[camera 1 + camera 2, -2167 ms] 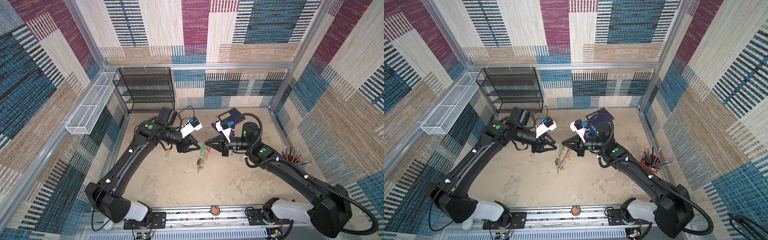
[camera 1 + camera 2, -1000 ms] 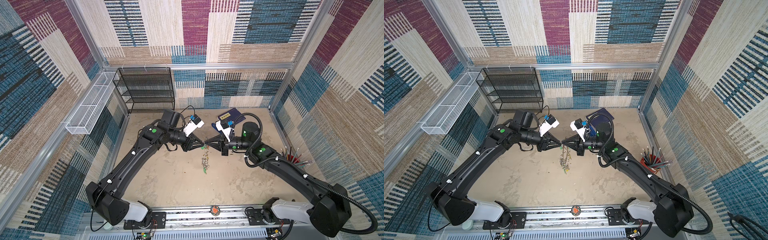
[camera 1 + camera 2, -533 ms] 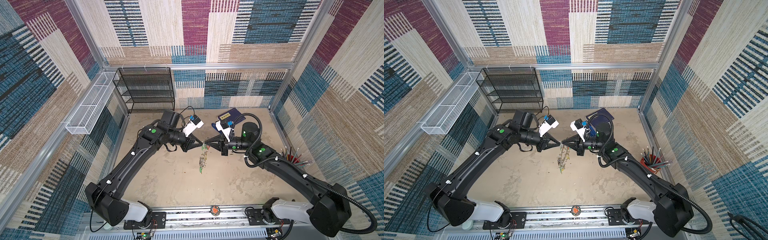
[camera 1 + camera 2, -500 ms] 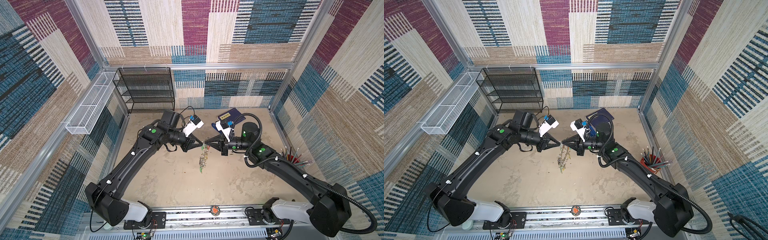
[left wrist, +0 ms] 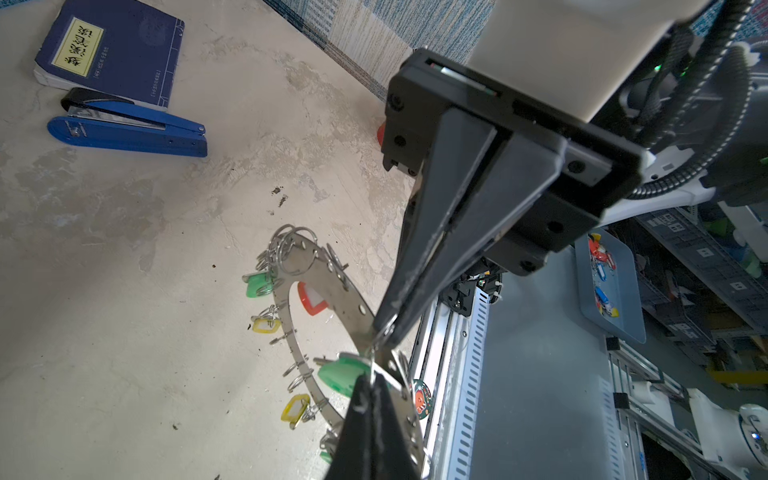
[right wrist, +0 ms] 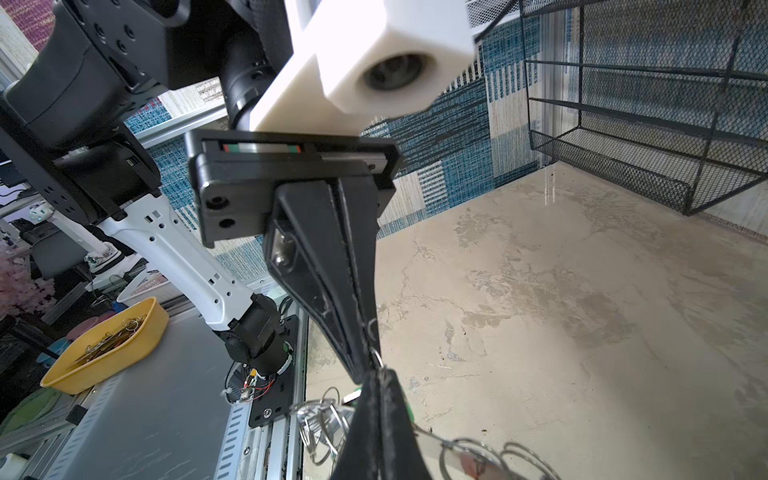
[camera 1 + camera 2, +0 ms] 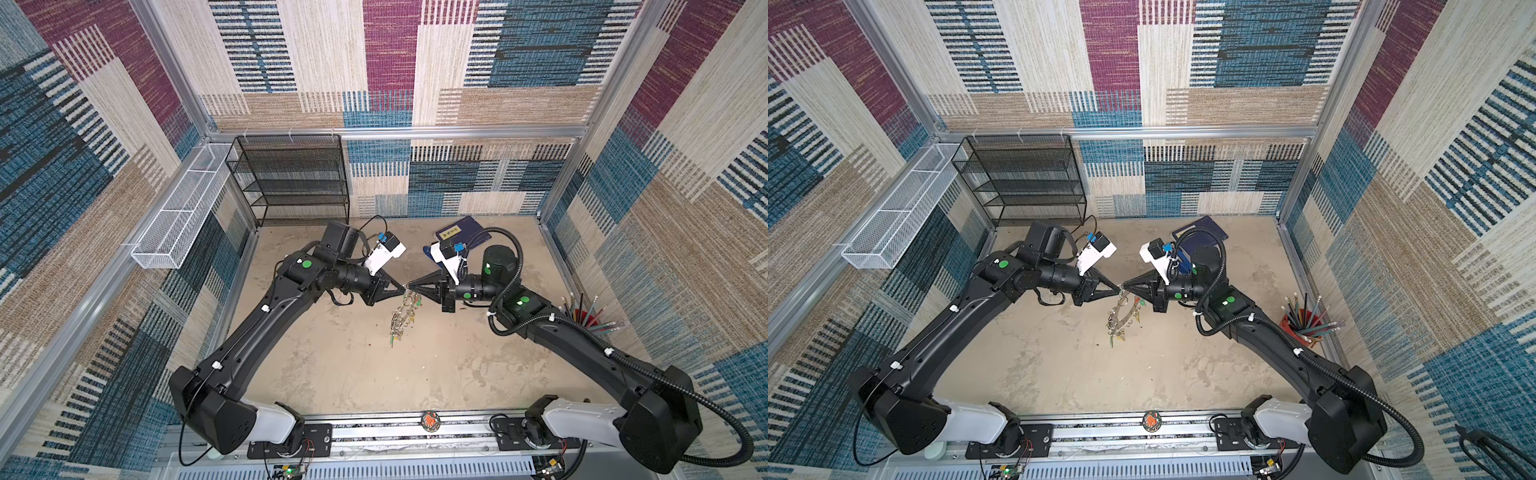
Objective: Put the keys on the keyring
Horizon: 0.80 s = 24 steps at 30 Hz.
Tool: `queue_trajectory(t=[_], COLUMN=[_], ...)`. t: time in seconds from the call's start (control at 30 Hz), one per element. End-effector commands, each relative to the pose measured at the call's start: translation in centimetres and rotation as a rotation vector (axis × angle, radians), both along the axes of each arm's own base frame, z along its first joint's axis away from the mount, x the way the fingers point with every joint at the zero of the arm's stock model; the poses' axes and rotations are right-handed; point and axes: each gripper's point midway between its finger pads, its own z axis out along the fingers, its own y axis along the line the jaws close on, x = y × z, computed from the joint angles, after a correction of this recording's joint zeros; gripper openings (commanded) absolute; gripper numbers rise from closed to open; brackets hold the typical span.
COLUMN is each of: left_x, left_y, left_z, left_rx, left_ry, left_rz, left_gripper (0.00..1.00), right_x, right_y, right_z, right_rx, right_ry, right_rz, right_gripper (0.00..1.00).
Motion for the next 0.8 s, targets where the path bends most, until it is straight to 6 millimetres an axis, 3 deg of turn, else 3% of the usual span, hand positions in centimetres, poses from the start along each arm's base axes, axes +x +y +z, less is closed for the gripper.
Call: queue_trajectory(t=[0.0,0.5,0.77], left_x=[-0.9,-1.9,-1.5], left_y=[0.6,-0.6,-1.1], left_z=[-1.6,-2.6,-3.6], left_rx=[0.059,0.021,0.014], left_ry=[0.086,0.155,0.187], left_rz=[0.002,-0.094,-0.092], left_gripper=[0.00,0.00,0.00], right_x=[-0.4,-0.1,0.1], right_y=[0.0,0.1,0.0], right_z=[3.6,4.4,4.8], right_rx=[0.100,0.150,0.163], right_ry=[-0.123,-0.138,-0.148], right_rz=[0.017,0.009,-0.002], right_gripper=[0.00,0.00,0.00])
